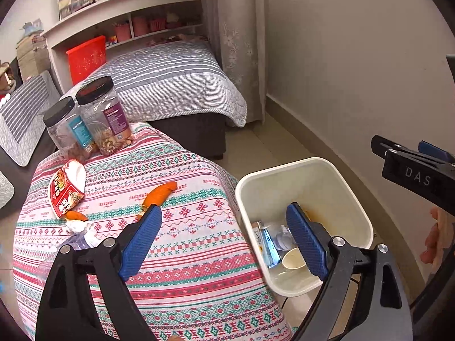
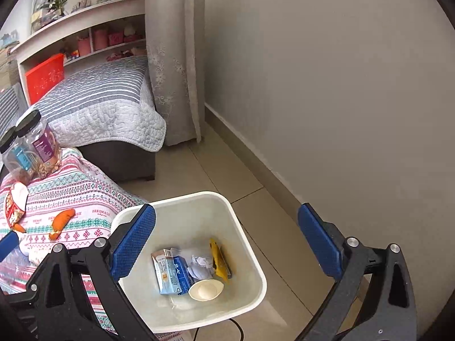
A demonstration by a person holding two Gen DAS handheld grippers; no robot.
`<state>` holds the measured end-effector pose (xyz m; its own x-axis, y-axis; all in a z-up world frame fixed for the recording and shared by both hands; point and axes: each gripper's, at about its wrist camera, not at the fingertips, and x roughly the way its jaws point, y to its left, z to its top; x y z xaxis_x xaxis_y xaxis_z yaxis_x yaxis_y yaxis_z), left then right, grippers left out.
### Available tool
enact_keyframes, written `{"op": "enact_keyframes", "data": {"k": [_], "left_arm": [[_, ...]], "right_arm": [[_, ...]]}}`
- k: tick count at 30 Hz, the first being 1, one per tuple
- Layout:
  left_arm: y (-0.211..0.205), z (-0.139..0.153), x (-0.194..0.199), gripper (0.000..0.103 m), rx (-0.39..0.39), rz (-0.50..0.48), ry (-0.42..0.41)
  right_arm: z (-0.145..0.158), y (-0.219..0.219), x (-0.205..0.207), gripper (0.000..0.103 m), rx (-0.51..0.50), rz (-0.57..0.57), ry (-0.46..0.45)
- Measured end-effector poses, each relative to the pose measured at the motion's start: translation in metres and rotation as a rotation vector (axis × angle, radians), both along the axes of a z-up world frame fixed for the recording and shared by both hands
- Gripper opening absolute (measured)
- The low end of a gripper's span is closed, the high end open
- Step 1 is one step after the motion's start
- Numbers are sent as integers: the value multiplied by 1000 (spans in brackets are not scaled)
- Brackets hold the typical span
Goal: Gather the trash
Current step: 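Carry the yellow packet to the white bin and release it with the left tool, then grasp the clear plastic water bottle with the left tool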
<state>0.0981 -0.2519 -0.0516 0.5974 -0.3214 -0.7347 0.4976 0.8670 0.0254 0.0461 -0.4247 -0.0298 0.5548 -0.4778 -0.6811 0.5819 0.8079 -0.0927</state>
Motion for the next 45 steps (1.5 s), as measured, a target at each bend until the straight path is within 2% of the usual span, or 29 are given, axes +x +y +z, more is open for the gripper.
{"op": "enact_keyframes", "data": {"k": [7,15,20,26,29,31,34,35,37,39,45], "left_arm": [[47,-12,18,89,71,60,19],[106,-40,57,89,259,117,107],[141,-69,81,89,394,127,214],[162,-99,97,89,501,118,242],[165,-106,100,88,507,96,244],[168,-112,103,76,505,79,252],[171,-113,102,70,502,44,219],[172,-109,100,65,489,31,207],[179,-103,101,57,429,38,244],[188,-100,101,57,376,36,282],[204,-101,105,58,347,49,304]], "right_arm": [[-7,51,24,96,-34,128,41],[-17,97,47,96,-31,237,88],[-26,123,63,96,-33,299,125],[-42,148,83,96,-19,366,177],[-52,161,92,96,-1,415,201],[-59,170,98,96,6,456,216],[-69,184,105,96,5,529,243],[-72,189,107,96,3,553,251],[-77,198,111,96,6,595,261],[-82,205,116,96,22,636,268],[-89,226,122,96,33,707,280]]}}
